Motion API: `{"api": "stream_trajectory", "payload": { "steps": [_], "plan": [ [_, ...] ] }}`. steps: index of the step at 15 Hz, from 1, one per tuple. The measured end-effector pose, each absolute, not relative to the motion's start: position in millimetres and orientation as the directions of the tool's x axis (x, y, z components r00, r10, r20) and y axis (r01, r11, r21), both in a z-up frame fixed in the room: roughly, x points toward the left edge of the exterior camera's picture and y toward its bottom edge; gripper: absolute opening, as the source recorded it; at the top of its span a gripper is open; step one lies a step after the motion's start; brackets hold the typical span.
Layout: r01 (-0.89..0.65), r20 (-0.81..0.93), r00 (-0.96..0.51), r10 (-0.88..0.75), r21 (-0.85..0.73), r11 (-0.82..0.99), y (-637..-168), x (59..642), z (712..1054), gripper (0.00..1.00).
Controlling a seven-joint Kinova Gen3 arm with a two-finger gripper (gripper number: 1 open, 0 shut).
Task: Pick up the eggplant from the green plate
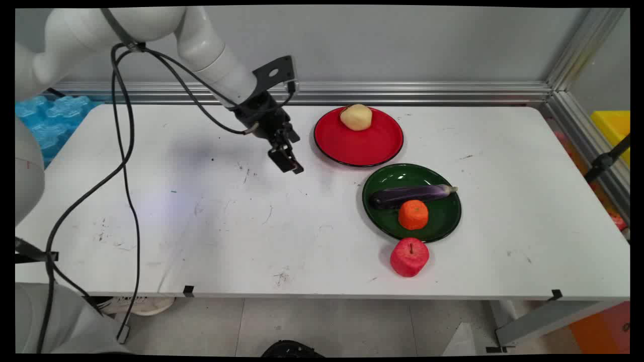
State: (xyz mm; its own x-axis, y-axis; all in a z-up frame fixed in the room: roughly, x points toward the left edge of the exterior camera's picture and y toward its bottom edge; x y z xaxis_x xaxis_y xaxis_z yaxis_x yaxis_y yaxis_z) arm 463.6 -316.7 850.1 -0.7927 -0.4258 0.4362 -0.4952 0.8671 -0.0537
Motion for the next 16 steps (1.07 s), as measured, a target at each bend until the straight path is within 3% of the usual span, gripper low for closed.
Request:
{"api": "stream_trajectory", "payload": {
  "steps": [16],
  "plan": [
    [-0.459, 0.520, -0.778, -0.351, -0.090, 0.884, -344.6, 364.4, 849.2, 1.00]
  ]
}}
